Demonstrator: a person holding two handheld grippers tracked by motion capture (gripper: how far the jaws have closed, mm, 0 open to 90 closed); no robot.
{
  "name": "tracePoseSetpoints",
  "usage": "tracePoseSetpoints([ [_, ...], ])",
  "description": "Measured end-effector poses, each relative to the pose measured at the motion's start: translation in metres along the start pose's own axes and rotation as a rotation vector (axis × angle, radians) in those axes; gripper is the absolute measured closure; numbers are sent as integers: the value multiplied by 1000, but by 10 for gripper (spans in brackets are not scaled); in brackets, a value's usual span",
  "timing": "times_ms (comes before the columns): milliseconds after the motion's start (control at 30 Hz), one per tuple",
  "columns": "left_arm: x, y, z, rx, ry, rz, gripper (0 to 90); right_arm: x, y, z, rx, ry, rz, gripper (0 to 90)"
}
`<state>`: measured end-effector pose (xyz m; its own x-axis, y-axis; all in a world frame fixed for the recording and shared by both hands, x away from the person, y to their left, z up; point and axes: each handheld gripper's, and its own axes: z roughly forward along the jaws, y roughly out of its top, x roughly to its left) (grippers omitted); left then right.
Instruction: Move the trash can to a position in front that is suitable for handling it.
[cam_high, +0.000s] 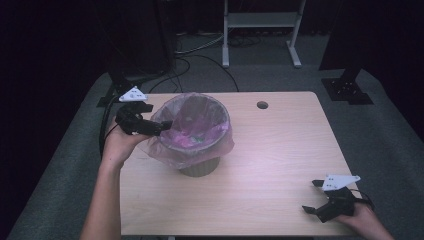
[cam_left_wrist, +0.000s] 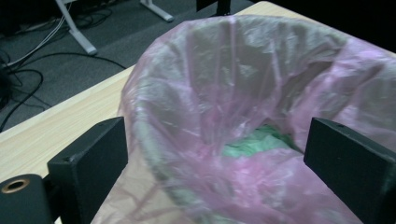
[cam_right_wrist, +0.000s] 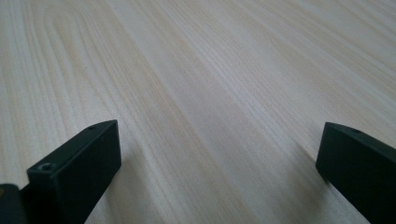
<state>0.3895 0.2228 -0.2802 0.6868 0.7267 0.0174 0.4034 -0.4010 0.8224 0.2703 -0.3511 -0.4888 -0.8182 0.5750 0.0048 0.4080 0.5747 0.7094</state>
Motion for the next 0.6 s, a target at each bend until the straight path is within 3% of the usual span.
tracePoseSetpoints([
  [233, 17, -4, 10, 46, 24, -41, 129, 0, 0, 0, 0, 0, 0, 0],
  [600, 27, -7, 17, 86, 20, -72, 277, 0, 0, 0, 0, 0, -1, 0],
])
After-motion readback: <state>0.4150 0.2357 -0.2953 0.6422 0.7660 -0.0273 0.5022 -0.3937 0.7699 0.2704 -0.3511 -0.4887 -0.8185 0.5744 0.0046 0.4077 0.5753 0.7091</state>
